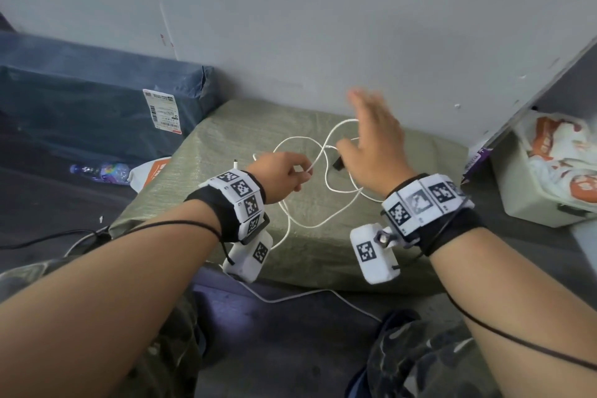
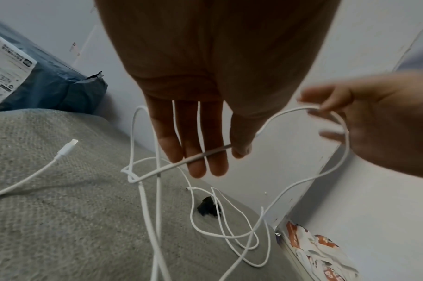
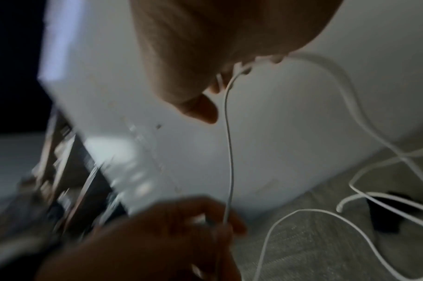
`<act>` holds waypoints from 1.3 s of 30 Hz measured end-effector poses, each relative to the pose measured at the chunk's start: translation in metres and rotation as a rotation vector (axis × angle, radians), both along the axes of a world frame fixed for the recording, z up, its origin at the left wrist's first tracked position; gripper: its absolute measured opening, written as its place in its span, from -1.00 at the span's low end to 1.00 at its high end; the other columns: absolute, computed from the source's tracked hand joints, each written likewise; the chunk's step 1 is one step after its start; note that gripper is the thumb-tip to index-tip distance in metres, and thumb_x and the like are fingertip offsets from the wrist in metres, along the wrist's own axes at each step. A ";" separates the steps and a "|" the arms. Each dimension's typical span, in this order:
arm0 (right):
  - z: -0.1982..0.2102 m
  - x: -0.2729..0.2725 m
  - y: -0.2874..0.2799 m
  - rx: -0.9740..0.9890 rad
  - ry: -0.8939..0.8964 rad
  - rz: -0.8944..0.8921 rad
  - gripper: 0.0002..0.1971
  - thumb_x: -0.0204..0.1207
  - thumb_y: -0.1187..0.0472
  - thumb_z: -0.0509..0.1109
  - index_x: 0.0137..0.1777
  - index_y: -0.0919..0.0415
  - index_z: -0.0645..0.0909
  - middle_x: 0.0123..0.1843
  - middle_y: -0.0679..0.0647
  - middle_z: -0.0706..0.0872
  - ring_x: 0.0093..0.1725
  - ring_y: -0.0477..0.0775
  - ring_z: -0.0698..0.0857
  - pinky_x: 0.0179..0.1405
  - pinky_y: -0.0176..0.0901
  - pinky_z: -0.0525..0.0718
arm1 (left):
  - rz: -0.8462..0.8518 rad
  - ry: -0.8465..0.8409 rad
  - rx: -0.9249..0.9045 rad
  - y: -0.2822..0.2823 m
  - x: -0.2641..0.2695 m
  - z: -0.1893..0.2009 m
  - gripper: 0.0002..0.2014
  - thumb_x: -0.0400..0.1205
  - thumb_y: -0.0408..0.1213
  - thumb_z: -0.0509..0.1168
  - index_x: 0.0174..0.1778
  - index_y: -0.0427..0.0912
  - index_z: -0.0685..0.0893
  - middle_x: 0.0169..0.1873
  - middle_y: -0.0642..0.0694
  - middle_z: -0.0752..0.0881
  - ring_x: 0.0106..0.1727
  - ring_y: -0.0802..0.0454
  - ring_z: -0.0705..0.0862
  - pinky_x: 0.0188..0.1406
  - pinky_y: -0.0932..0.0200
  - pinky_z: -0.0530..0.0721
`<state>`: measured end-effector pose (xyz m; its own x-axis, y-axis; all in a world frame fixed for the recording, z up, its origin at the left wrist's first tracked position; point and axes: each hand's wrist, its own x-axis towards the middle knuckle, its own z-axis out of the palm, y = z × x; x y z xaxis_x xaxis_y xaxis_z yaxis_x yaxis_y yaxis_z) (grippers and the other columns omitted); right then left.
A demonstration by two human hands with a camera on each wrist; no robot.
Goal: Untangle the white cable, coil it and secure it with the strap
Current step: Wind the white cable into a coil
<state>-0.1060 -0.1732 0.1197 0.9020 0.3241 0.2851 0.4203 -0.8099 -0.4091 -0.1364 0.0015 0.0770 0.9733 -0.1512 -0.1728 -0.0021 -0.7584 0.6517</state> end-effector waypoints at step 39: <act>0.005 0.020 -0.048 -0.391 0.120 -0.459 -0.67 0.56 0.19 0.14 0.10 0.33 0.66 0.32 0.29 0.46 0.34 0.38 0.34 0.24 0.17 0.42 | 0.280 0.019 0.345 0.063 0.017 0.008 -0.74 0.67 -0.12 0.23 -0.18 -0.22 0.68 -0.32 -0.15 0.62 -0.21 -0.12 0.57 -0.22 0.08 0.46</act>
<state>-0.0862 -0.2207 0.1242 0.9928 -0.0449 0.1108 -0.0376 -0.9970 -0.0677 -0.1191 0.0645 0.0846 0.9647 0.1875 -0.1850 0.2439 -0.9010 0.3588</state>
